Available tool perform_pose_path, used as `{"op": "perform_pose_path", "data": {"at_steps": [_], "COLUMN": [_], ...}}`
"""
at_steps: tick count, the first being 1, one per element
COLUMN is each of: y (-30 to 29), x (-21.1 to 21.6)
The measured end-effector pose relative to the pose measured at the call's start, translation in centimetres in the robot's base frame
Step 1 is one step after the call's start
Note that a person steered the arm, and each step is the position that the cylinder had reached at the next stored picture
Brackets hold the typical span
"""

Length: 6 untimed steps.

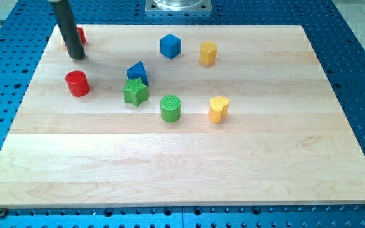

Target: Slide the green star to the right of the triangle

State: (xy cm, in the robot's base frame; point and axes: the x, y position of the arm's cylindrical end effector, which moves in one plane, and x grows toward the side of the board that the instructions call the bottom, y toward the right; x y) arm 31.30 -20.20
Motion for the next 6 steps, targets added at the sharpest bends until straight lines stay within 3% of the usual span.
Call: {"op": "perform_pose_path", "data": {"at_steps": [1, 3, 4, 5, 6], "y": [2.7, 4.5, 4.7, 4.7, 8.6], "x": [2.5, 2.5, 4.5, 9.0, 11.8]}}
